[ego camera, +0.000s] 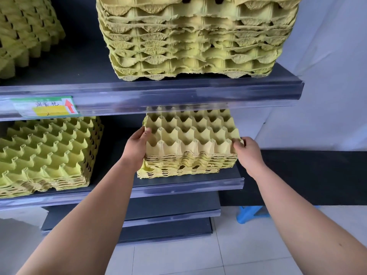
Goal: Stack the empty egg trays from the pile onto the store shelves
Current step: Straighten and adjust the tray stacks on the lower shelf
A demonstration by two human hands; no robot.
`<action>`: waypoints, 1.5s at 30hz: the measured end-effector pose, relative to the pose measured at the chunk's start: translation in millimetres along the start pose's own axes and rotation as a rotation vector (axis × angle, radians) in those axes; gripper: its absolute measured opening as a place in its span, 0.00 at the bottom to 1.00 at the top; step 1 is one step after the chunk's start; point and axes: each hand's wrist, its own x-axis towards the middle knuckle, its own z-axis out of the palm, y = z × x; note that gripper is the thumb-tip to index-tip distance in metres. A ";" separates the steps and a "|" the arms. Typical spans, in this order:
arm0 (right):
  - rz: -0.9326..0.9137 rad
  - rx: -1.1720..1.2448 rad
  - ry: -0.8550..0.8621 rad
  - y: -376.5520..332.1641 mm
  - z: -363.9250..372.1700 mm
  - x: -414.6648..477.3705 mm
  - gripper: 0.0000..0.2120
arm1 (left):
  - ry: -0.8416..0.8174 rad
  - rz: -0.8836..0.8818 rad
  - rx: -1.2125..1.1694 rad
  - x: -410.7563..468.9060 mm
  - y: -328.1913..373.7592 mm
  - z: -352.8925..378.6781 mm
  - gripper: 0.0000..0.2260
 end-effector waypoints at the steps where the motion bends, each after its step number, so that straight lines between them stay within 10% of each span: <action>1: 0.001 0.006 -0.011 3.3 1.7 -1.4 0.10 | 0.035 -0.012 0.064 1.2 0.4 0.6 0.20; 8: 0.151 0.180 -0.169 15.6 7.3 -1.4 0.19 | -0.077 -0.200 0.089 -3.1 -16.7 -4.5 0.31; 20: 0.031 0.247 -0.124 -17.0 21.7 -11.5 0.07 | 0.016 -0.005 -0.094 -8.1 -14.0 -31.2 0.20; 45: 0.283 0.359 -0.195 -8.6 -7.9 -27.0 0.19 | -0.046 -0.028 0.009 -33.1 -15.3 -27.4 0.30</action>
